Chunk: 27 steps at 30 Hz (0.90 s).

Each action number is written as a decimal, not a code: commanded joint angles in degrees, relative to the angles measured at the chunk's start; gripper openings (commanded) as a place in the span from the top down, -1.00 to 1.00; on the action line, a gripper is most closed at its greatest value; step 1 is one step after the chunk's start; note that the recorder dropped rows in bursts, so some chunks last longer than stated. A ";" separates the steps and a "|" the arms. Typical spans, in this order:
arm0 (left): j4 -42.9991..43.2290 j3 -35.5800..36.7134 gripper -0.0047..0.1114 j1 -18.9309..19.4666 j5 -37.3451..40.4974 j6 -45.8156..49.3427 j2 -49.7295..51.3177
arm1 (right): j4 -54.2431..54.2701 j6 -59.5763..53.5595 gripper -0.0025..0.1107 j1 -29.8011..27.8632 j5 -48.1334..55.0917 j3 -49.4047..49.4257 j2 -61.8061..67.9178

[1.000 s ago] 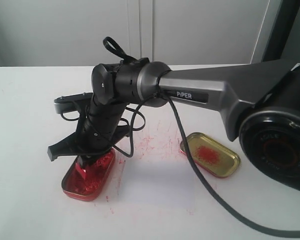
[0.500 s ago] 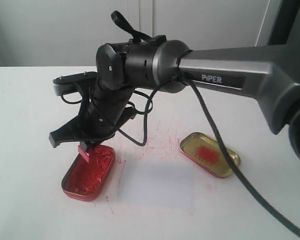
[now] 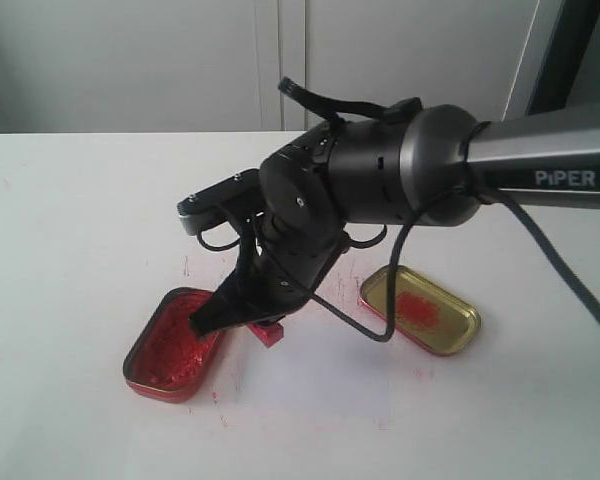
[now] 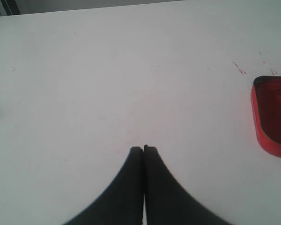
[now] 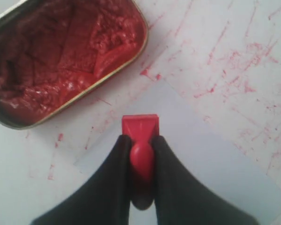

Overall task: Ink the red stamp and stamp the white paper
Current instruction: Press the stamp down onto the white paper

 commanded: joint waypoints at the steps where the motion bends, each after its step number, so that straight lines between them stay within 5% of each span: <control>1: 0.04 0.25 0.92 0.07 0.10 -0.14 -0.20 | -2.62 1.28 0.96 -0.31 -1.03 2.36 -1.29; 27: 0.04 0.25 0.92 0.07 0.10 -0.14 -0.20 | -4.76 5.97 0.96 -2.60 -6.52 8.85 -1.35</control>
